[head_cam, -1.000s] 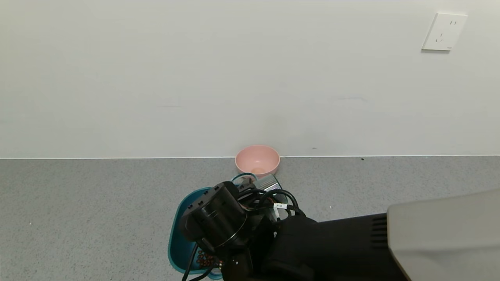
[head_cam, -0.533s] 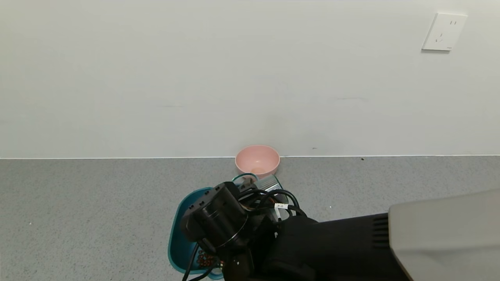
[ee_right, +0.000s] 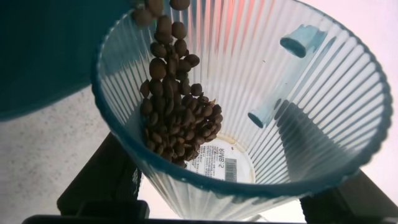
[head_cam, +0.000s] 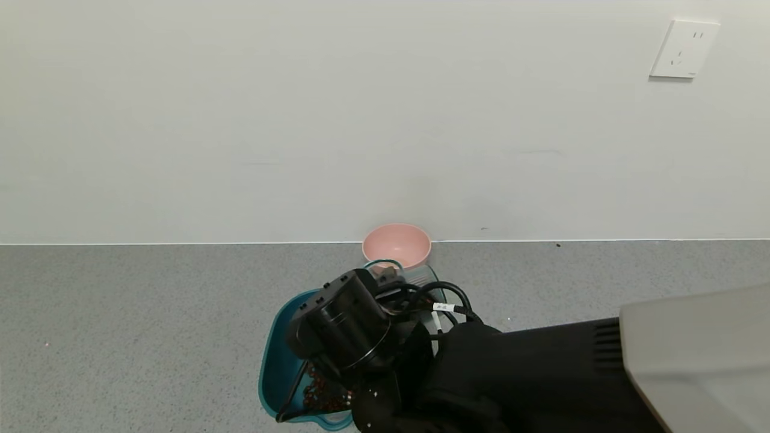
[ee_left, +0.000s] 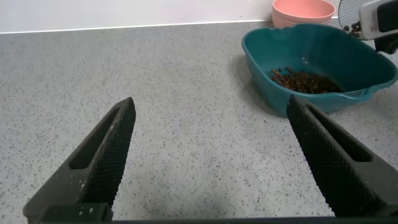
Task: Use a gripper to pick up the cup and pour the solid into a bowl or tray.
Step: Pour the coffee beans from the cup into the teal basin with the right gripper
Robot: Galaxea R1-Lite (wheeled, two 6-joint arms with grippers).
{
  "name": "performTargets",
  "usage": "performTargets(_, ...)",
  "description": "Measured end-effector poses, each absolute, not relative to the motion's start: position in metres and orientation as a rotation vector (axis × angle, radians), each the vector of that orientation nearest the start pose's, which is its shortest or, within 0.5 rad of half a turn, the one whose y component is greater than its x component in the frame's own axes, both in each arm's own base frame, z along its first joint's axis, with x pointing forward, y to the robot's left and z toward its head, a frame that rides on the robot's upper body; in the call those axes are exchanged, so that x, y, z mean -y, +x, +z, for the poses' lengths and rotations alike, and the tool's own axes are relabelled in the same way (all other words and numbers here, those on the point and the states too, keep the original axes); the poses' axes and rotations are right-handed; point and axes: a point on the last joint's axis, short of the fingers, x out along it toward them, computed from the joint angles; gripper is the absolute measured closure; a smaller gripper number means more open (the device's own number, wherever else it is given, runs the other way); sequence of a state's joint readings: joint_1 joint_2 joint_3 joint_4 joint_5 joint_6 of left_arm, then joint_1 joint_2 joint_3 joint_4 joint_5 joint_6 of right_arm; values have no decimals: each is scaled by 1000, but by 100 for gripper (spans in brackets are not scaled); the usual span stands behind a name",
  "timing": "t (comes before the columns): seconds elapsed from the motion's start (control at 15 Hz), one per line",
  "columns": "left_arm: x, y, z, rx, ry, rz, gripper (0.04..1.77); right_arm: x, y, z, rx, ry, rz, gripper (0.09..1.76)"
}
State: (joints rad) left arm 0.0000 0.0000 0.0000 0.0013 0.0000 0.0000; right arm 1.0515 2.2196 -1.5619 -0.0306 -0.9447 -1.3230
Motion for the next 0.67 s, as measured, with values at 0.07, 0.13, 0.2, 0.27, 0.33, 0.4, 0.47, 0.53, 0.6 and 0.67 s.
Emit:
performTargets(0.07,0,-23,75,-1,0,0,6,-373,235,138,-228,-1797,353,47)
performTargets(0.13,0,-23,75,-1,0,0,6,-372,236,140,-226,-1761,364,47)
performTargets(0.2,0,-23,75,-2,0,0,6,-370,237,141,-227,-1731,369,47)
performTargets(0.27,0,-23,75,-2,0,0,6,-367,239,144,-230,-1700,370,47)
performTargets(0.33,0,-23,75,-1,0,0,6,-363,243,147,-234,-1669,372,47)
performTargets(0.4,0,-23,75,-1,0,0,6,-359,247,150,-236,-1628,378,47)
performTargets(0.47,0,-23,75,-1,0,0,6,-356,250,154,-239,-1583,386,47)
performTargets(0.53,0,-23,75,-1,0,0,6,-353,251,157,-240,-1537,396,47)
performTargets(0.6,0,-23,75,-1,0,0,6,-350,253,161,-240,-1487,402,47)
performTargets(0.67,0,-23,75,-1,0,0,6,-346,256,164,-244,-1426,408,47)
